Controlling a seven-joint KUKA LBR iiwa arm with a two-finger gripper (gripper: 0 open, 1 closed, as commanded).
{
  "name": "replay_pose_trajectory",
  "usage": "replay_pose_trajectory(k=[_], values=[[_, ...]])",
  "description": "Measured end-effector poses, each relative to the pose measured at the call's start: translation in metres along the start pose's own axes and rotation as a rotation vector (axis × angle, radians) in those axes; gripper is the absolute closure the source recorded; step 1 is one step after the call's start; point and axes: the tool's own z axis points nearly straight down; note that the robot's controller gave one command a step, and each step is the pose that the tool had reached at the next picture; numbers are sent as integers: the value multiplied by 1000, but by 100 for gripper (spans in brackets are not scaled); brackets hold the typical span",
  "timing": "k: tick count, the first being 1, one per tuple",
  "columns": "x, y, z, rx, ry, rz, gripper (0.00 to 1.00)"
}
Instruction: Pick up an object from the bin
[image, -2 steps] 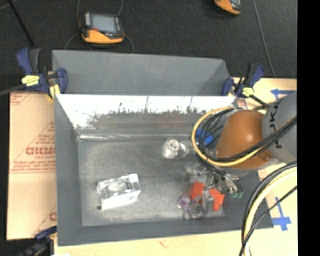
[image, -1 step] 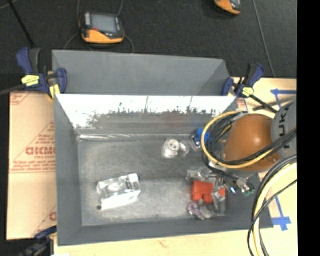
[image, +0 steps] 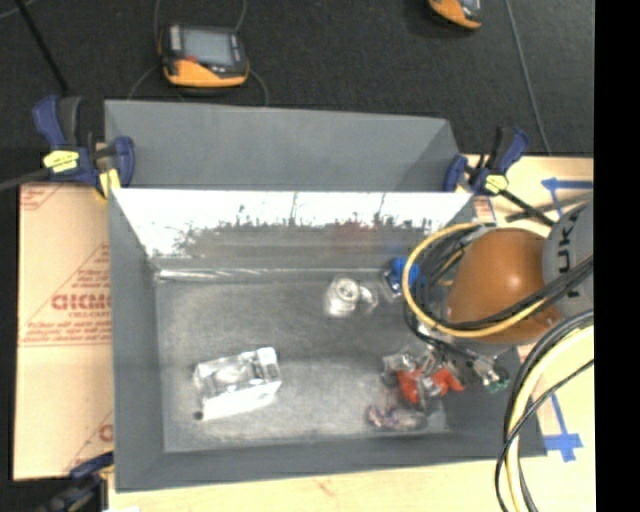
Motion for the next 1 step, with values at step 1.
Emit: replay_pose_trajectory(k=[1], values=[[13, 1, -157, 5, -5, 100, 100]])
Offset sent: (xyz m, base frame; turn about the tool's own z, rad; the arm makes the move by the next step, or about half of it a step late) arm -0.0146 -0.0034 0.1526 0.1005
